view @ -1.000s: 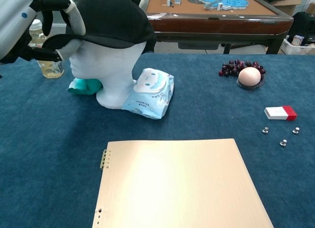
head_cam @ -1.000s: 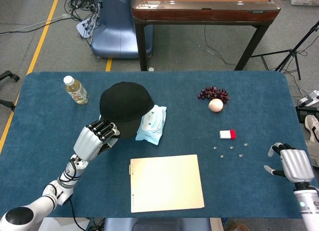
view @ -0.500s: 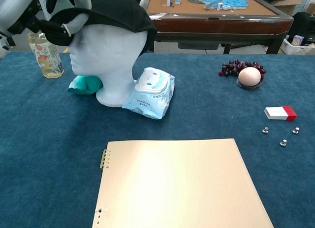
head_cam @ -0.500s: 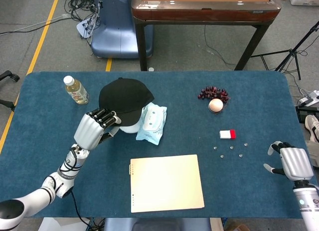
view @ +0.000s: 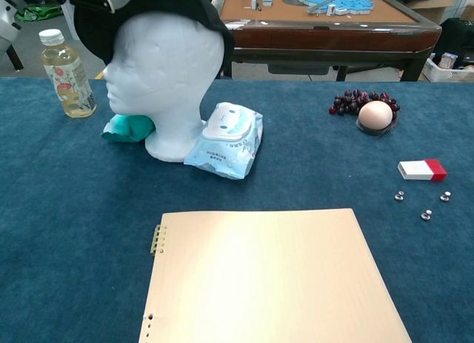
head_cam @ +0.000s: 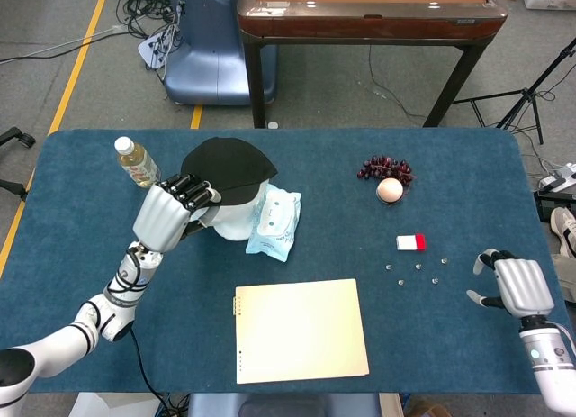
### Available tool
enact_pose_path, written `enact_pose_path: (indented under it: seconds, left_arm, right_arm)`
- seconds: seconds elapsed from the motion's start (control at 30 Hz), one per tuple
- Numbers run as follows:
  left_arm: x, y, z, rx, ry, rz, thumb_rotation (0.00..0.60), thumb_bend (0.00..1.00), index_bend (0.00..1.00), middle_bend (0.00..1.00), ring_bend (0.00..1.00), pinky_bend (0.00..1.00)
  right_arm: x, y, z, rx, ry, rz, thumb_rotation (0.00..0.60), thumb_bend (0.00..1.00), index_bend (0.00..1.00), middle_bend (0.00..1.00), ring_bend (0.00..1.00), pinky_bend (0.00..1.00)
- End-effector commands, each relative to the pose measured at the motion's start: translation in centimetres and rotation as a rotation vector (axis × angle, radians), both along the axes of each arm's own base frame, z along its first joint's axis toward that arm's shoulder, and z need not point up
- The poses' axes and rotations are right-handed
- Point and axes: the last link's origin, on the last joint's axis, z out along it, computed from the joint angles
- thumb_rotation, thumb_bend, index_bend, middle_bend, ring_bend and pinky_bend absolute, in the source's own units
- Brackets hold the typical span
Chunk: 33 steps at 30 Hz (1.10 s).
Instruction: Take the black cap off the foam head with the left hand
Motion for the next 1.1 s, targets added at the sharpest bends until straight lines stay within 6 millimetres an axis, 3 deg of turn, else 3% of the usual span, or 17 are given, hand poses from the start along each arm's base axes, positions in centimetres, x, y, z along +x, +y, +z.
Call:
enact_pose_path:
  seconds: [0.03, 0.3, 1.1]
  left_arm:
    - [0.4, 0.7, 0.2, 0.004, 0.01, 0.025, 0.6, 0.41, 0.61, 0.66, 0.5, 0.7]
    - [1.6, 2.0, 0.6, 0.02, 0.03, 0.042, 0.6, 0.41, 0.61, 0.66, 0.5, 0.7]
    - [2.9, 3.2, 2.2, 0.076, 0.025, 0.065, 0.6, 0.41, 0.61, 0.66, 0.5, 0.71]
  right_arm:
    - [0.0, 0.0, -0.1, 0.001, -0.001, -0.002, 0.6, 0.0, 0.53, 0.43, 0.39, 0.55]
    - [0.0, -0.4, 0.0, 0.001, -0.006, -0.002, 0.6, 0.0, 0.53, 0.43, 0.39, 0.55]
    - [0.0, -0.5, -0.6, 0.02, -0.004, 0.0, 0.6, 0.0, 0.53, 0.43, 0.39, 0.55]
